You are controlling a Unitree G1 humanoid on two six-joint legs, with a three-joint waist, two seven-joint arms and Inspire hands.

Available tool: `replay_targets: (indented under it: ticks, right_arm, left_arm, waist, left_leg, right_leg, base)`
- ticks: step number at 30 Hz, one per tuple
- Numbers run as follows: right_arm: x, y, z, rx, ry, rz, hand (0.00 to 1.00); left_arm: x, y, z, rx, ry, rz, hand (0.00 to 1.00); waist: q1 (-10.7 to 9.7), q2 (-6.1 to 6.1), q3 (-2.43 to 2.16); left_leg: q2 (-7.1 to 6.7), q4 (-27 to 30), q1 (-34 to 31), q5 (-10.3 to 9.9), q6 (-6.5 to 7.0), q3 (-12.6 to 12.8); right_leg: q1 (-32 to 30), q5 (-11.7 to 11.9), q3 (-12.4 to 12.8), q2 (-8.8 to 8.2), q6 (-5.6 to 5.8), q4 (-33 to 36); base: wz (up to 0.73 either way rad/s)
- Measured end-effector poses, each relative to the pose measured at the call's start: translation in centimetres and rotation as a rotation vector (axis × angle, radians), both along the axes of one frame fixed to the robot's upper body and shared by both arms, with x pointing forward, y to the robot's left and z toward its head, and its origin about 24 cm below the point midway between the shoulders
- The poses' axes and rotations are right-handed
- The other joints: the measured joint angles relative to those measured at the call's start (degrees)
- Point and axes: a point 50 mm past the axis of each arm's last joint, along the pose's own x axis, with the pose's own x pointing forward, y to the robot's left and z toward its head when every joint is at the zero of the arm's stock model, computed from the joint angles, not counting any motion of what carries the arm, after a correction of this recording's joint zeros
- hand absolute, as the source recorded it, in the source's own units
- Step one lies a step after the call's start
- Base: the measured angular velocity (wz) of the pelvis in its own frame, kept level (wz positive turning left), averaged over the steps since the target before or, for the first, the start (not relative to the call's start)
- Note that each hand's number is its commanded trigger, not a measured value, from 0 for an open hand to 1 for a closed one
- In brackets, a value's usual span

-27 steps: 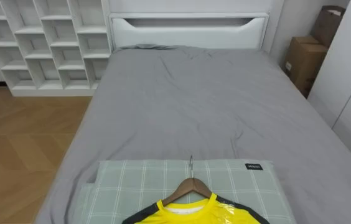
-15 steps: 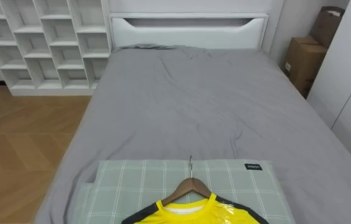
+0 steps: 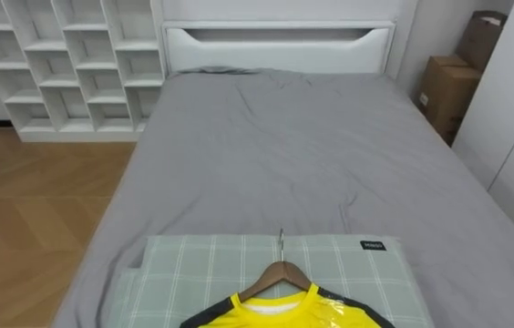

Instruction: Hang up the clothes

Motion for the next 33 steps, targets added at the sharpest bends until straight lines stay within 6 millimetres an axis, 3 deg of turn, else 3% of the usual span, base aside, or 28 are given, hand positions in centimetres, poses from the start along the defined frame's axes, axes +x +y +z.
replay_targets:
  ticks: [9,16,26,33]
  right_arm:
    - [-0.3,-0.5,0.1,-0.026,0.016,0.017,0.00]
    - [-0.1,-0.9,0.2,-0.039,0.003,0.039,0.00]
    - [-0.1,-1.5,0.4,-0.048,-0.032,0.027,0.00]
    - [-0.2,-1.8,0.5,-0.048,-0.030,0.018,0.00]
  left_arm:
    - [1.5,4.1,2.4,0.348,-0.108,0.102,0.00]
    - [5.6,5.3,5.1,0.601,-0.273,-0.025,0.00]
    - [10.9,4.5,8.8,0.824,-0.512,-0.269,0.00]
    - [14.6,1.0,10.2,0.884,-0.637,-0.629,0.00]
  waist:
    - [2.0,0.58,-0.11]
    - [1.6,0.63,-0.07]
    - [-0.6,0.68,-0.31]
    - [-1.5,1.23,-0.40]
  left_leg:
    - [-0.08,0.1,0.1,0.1,-0.03,-1.0]
    - [-0.15,0.0,-0.2,0.5,-0.13,-1.4]
    - [-0.22,0.0,-0.1,0.5,-0.14,-1.7]
    - [-0.13,0.0,-0.1,0.5,-0.14,-1.4]
  right_leg:
    - [0.0,0.0,-1.1,-0.01,-0.03,0.1]
    - [0.0,0.0,-1.4,0.02,-0.06,0.0]
    - [0.0,0.0,-1.4,0.05,-0.06,0.0]
    - [0.0,0.0,-1.2,0.05,-0.07,-0.1]
  base:
    - [0.06]
    - [0.02]
    - [0.00]
    - [0.00]
